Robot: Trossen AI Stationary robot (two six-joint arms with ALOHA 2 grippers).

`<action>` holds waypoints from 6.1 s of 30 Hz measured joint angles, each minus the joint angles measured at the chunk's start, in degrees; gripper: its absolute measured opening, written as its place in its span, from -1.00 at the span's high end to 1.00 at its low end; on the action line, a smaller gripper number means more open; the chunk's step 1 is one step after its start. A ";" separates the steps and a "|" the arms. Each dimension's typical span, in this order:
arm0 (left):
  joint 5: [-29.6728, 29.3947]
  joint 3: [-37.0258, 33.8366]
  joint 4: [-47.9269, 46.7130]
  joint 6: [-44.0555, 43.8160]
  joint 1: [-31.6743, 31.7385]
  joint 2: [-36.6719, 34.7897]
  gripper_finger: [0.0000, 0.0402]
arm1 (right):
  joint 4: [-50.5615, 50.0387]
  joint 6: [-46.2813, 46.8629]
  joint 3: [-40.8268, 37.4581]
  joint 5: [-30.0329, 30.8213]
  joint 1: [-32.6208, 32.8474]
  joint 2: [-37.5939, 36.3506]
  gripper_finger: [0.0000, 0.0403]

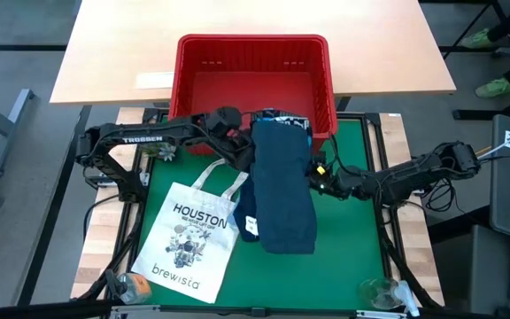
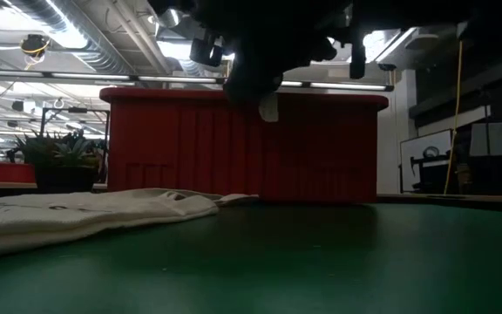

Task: Fold Laundry from Bin
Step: Put the stacked clothes into the bin

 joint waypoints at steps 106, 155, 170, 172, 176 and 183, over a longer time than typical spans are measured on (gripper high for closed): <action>-10.51 0.15 22.50 4.63 44.90 26.97 0.26 | -35.27 -17.24 46.80 -31.75 -55.88 45.55 0.71; -18.60 0.17 21.86 26.37 48.43 13.97 0.24 | -56.57 -56.45 46.80 -8.29 -56.73 31.95 -0.02; -13.72 0.17 25.90 26.05 40.99 10.51 0.24 | -42.02 -56.25 46.86 -26.28 -54.50 27.58 -0.02; -14.79 0.17 25.51 28.54 38.93 10.53 0.24 | -40.69 -57.39 46.87 -25.76 -53.37 28.37 -0.02; -18.37 0.17 23.52 35.31 34.93 10.73 0.24 | -40.89 -58.84 46.86 -24.03 -51.86 31.11 -0.02; -32.09 0.14 10.56 49.88 31.25 14.34 0.24 | -41.81 -59.12 46.86 -23.88 -50.96 35.84 -0.02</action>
